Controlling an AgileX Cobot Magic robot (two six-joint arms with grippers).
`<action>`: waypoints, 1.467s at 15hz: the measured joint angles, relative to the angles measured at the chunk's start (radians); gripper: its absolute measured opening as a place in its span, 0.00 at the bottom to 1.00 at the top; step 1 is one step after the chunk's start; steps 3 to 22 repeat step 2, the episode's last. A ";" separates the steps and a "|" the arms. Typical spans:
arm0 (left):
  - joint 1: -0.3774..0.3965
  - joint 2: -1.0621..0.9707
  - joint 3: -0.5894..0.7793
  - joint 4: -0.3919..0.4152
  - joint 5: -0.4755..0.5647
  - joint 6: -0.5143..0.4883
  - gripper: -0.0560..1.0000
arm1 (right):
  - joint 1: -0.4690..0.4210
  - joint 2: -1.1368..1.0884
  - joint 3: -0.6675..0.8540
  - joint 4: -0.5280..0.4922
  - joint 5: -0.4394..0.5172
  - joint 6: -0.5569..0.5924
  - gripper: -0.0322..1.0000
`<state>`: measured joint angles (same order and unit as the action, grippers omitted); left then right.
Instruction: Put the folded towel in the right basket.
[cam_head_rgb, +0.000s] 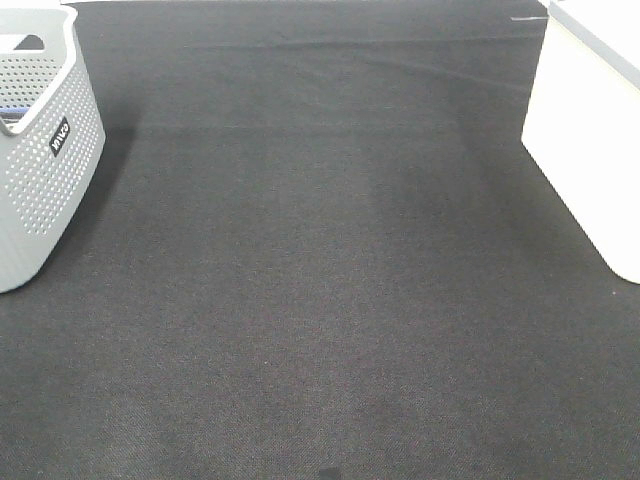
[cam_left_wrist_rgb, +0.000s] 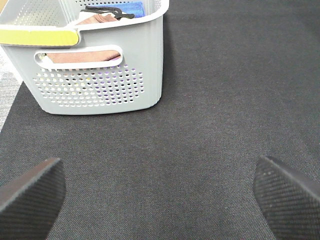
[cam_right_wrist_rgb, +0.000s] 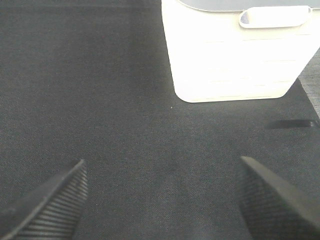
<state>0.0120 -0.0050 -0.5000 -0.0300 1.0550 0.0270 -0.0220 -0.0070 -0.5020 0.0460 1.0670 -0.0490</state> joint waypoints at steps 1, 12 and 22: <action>0.000 0.000 0.000 0.000 0.000 0.000 0.97 | 0.000 0.000 0.000 0.000 0.000 0.000 0.77; 0.000 0.000 0.000 0.000 0.000 0.000 0.97 | 0.000 0.000 0.000 0.000 0.000 0.000 0.77; 0.000 0.000 0.000 0.000 0.000 0.000 0.97 | 0.000 0.000 0.000 0.000 0.000 0.000 0.77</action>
